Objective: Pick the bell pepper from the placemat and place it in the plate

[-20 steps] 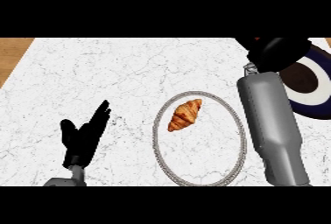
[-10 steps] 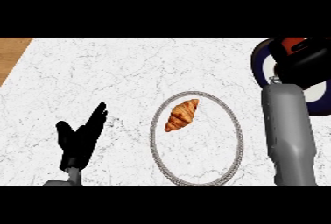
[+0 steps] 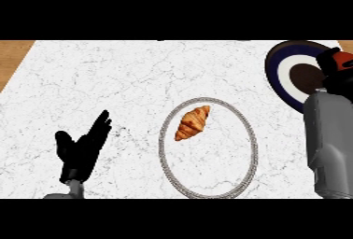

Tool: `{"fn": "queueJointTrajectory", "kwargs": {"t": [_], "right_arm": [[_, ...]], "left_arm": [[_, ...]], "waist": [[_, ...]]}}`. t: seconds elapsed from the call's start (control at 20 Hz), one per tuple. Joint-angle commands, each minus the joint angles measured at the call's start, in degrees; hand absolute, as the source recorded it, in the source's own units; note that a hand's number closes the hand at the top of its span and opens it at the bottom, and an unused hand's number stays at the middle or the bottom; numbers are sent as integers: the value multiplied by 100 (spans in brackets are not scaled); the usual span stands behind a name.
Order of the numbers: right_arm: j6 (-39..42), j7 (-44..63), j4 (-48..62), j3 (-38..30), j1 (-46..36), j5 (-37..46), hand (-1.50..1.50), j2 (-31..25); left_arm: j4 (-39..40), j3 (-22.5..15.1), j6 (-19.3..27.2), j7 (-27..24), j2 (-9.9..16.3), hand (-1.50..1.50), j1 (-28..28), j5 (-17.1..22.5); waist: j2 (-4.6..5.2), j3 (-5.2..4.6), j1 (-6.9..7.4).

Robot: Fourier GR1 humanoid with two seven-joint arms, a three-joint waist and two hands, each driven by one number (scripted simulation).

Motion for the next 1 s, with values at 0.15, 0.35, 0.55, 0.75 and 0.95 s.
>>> {"fn": "queueJointTrajectory", "kwargs": {"t": [0.15,0.35,0.55,0.75,0.95], "right_arm": [[-577,329,1199,-546,-249,-991,150,-577],[-83,-304,2314,-409,-338,-2099,-150,-953],[-675,-1335,2684,-194,-411,-3201,-150,-878],[-1000,-2372,2241,184,-367,-4050,-150,-771],[-1503,-2808,1600,450,-354,-4582,-150,-836]], "left_arm": [[183,7,-45,115,-34,0,19,44],[122,-283,163,5,-334,0,200,-175],[368,-18,143,114,-199,0,-246,-82],[158,32,56,81,-106,0,-10,-8],[349,-92,47,-21,-185,0,15,-114]], "waist": [[5,-22,-36],[8,-6,-20],[29,1,-56],[-13,12,-52],[-1,5,-81]]}}
